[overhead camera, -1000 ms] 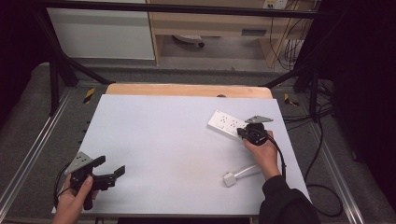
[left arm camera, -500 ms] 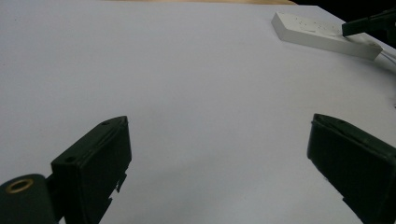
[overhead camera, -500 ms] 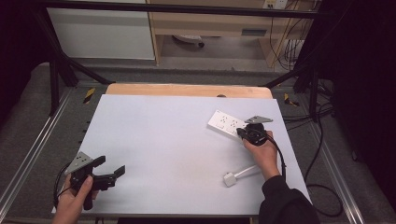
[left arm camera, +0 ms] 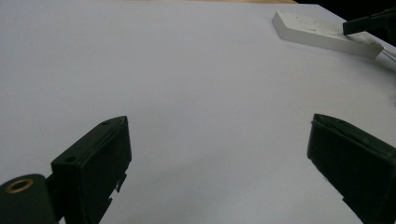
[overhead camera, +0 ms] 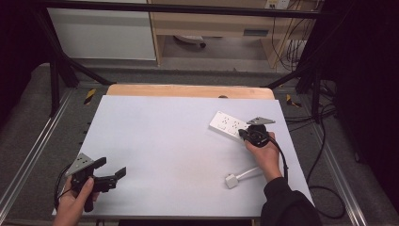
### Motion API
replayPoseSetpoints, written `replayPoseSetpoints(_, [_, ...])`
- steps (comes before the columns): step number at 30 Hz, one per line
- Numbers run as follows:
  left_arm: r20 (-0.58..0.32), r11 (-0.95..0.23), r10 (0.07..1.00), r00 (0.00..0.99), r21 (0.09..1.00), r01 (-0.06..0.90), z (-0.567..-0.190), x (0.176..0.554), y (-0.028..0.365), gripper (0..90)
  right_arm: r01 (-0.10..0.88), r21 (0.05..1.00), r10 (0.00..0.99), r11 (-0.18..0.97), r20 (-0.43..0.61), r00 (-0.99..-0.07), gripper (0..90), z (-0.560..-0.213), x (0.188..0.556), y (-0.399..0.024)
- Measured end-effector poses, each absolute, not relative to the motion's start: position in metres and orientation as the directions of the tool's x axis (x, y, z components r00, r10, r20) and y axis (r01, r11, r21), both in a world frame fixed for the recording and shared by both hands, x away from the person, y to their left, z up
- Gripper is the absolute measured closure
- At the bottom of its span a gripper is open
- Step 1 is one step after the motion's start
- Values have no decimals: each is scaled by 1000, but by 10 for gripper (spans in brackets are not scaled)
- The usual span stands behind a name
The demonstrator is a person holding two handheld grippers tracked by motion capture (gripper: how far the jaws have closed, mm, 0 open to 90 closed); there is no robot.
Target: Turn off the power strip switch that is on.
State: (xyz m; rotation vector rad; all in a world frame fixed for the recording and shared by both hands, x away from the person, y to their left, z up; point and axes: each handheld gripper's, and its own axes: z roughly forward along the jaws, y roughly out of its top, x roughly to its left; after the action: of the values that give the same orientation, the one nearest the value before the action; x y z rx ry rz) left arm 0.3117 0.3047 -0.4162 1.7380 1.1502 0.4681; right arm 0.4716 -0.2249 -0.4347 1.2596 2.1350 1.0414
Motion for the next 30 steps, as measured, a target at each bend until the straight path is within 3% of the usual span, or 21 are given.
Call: replayPoseSetpoints(30, [-176,-95,861,478,866,491,-417,312,305,63,543,788,878,290,7,-478,900,-437,473,-223])
